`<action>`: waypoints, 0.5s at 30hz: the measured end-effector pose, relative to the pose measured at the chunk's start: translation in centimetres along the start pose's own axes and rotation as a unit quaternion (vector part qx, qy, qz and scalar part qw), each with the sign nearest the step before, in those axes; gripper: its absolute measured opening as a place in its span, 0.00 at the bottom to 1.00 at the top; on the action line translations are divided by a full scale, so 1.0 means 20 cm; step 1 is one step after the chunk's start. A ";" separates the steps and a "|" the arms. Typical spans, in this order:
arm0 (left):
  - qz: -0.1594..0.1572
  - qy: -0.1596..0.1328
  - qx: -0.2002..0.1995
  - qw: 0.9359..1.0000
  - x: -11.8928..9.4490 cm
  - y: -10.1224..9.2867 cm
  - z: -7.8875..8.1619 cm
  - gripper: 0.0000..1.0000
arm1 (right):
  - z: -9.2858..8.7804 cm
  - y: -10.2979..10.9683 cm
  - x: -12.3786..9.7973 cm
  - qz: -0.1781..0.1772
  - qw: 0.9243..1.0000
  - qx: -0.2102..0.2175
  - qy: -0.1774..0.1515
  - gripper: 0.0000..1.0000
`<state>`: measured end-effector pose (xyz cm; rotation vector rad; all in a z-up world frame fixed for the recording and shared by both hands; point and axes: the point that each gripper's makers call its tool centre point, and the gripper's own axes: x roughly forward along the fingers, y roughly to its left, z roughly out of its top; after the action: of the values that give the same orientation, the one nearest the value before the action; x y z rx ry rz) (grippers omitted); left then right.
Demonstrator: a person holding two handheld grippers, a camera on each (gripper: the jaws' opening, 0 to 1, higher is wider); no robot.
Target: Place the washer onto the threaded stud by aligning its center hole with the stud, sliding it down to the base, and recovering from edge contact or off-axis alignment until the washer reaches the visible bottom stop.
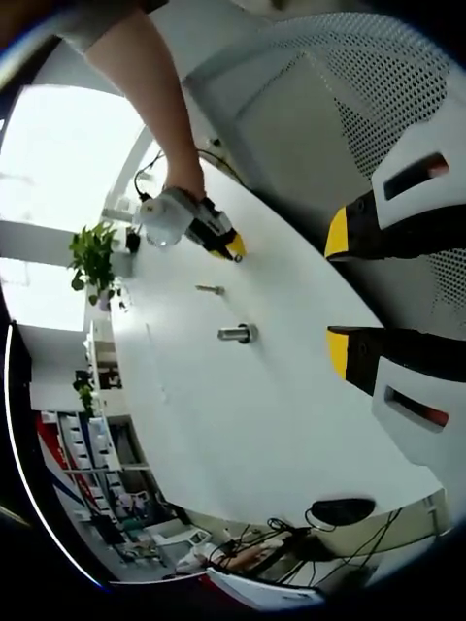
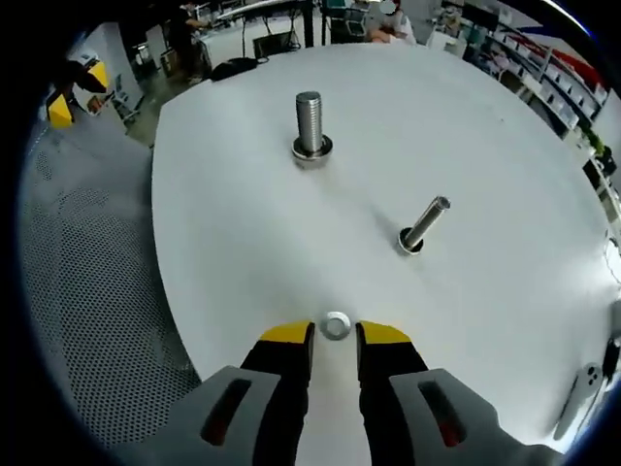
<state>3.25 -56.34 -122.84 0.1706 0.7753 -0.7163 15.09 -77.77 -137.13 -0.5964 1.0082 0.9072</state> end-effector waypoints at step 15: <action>-0.001 -0.001 0.001 1.000 0.00 0.00 0.00 0.25 | -0.01 -0.01 0.02 0.039 0.979 -0.098 0.172 0.13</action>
<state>3.24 -56.39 -122.81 0.1701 0.7737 -0.7189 15.28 -77.87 -137.55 -0.9074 1.2665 1.0015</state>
